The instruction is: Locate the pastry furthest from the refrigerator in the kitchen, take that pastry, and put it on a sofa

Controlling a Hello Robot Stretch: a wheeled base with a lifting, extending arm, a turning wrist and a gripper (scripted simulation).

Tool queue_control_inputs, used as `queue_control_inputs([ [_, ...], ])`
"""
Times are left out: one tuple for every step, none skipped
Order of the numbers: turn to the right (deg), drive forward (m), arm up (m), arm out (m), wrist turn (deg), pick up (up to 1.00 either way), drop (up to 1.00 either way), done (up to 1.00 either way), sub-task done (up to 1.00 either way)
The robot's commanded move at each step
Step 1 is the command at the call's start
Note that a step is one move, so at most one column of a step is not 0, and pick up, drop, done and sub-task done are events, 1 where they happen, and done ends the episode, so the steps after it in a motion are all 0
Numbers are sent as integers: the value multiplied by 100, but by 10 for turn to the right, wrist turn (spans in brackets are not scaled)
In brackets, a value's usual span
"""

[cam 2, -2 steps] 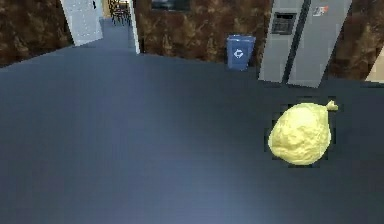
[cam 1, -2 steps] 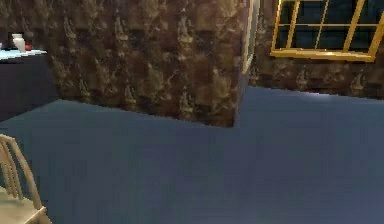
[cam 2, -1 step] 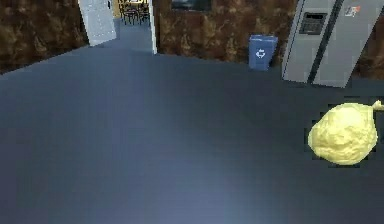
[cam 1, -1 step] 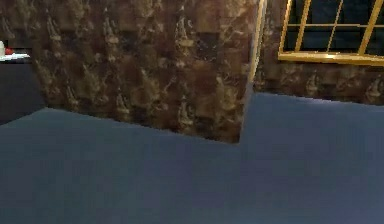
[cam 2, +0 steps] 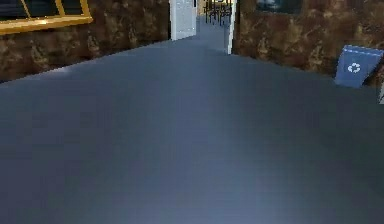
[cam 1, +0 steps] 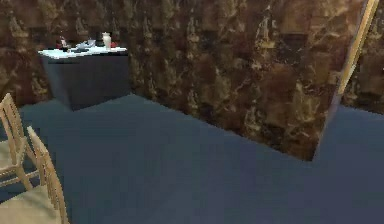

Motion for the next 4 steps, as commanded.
queue_control_inputs([
  [0, 95, 0, 0, 0, 0, 0, 0, 0],
  [-450, 0, 0, 0, 0, 0, 0, 0, 0],
  [-90, 0, 0, 0, 0, 0, 0, 0, 0],
  [0, 5, 0, 0, 0, 0, 0, 0, 0],
])
